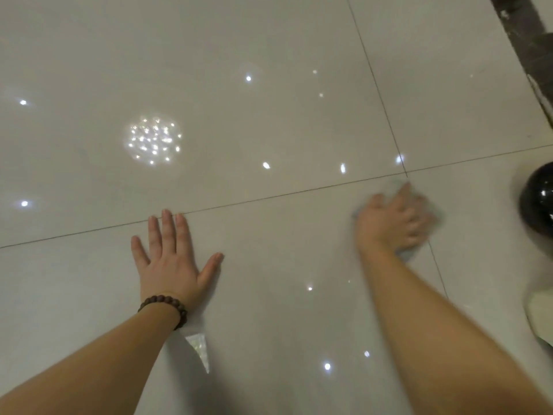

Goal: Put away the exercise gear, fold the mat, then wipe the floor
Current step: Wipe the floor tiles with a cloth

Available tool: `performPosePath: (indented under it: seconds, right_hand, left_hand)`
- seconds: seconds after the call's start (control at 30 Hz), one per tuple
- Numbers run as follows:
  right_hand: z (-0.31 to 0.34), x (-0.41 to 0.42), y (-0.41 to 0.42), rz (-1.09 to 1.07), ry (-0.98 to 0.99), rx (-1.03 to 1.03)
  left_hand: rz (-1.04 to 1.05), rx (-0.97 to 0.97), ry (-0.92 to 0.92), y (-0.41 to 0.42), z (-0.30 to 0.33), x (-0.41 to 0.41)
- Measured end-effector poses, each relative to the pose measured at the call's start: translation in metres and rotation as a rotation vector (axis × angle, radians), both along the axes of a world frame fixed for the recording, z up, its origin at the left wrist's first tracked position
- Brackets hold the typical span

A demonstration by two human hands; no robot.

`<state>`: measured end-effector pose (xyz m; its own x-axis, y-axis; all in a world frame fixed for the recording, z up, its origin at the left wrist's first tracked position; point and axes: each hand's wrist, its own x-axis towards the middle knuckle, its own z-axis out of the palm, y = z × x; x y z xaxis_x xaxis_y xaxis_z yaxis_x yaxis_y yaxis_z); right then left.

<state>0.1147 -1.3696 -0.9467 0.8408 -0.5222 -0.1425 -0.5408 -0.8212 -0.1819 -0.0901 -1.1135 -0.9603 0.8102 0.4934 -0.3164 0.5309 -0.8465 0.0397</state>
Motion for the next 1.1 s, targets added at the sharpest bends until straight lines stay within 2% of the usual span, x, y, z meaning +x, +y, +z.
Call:
performPosePath:
  seconds: [0.03,0.07,0.13,0.17,0.2,0.23,0.37,0.47,0.5,0.53,0.57,0.67,0.7,0.73,0.77,0.8,0.9,0.93,0.97,1.0,1.07,1.1]
  right_hand:
    - [0.0,-0.022,0.037,0.167,-0.04,0.039]
    - [-0.006,-0.047,0.07,0.474,-0.089,0.062]
    - [-0.013,-0.092,0.098,1.273,-0.123,0.067]
    - [-0.015,-0.094,0.088,1.489,-0.136,0.062]
    - [-0.016,-0.085,0.067,1.538,-0.158,0.059]
    - [-0.015,-0.074,0.041,1.45,-0.157,0.041]
    - [-0.01,-0.049,-0.045,0.744,-0.062,-0.081]
    - [-0.003,-0.067,0.009,0.173,-0.054,0.008]
    - [-0.002,-0.082,0.045,0.098,-0.054,0.056]
    - [-0.004,-0.101,0.079,0.168,-0.062,0.081]
    - [-0.007,-0.125,0.109,0.388,-0.071,0.067]
    - [-0.015,-0.176,0.129,1.466,-0.075,0.03]
    - [-0.015,-0.163,0.116,1.684,-0.11,0.054]
    - [-0.015,-0.144,0.101,1.769,-0.161,0.046]
    - [-0.017,-0.122,0.086,1.698,-0.193,0.011]
    - [-0.018,-0.1,0.076,1.479,-0.188,-0.021]
    - [-0.009,-0.076,0.103,0.457,-0.089,0.055]
    - [-0.004,-0.093,0.135,0.308,-0.038,0.049]
    - [-0.001,-0.116,0.168,0.384,-0.022,0.047]
    - [-0.004,-0.144,0.196,0.673,-0.061,0.057]
    - [-0.015,-0.19,0.226,1.564,-0.06,0.076]
    - [-0.015,-0.186,0.228,1.938,-0.052,0.037]
  left_hand:
    - [0.0,-0.003,0.0,0.0,-0.001,0.0]
    - [0.004,-0.005,-0.008,0.001,-0.002,0.0]
    - [-0.001,-0.041,-0.01,0.005,-0.002,0.0]
    - [-0.012,-0.076,-0.014,0.006,-0.001,-0.003]
    - [-0.004,-0.11,-0.027,0.007,0.002,-0.009]
    - [0.029,-0.135,-0.035,0.007,0.005,-0.019]
    - [0.218,-0.049,0.004,0.006,0.017,-0.098]
    - [0.395,-0.003,0.078,0.007,0.014,-0.139]
    - [0.435,-0.001,0.084,0.007,0.011,-0.142]
    - [0.447,0.004,0.088,0.007,0.009,-0.142]
    - [0.438,0.016,0.08,0.007,0.006,-0.142]
    - [0.421,0.021,0.063,0.008,0.001,-0.145]
    - [0.412,0.024,0.054,0.008,0.001,-0.146]
    - [0.405,0.031,0.044,0.009,0.0,-0.146]
    - [0.404,0.027,0.038,0.009,-0.001,-0.147]
    - [0.406,0.018,0.033,0.01,-0.001,-0.146]
    - [0.405,0.012,0.016,0.011,-0.004,-0.147]
    - [0.399,0.007,0.019,0.011,-0.004,-0.148]
    - [0.392,0.013,0.02,0.011,-0.006,-0.148]
    - [0.39,0.022,0.019,0.012,-0.007,-0.149]
    - [0.397,0.024,0.01,0.013,-0.009,-0.15]
    - [0.394,0.023,0.003,0.013,-0.01,-0.151]
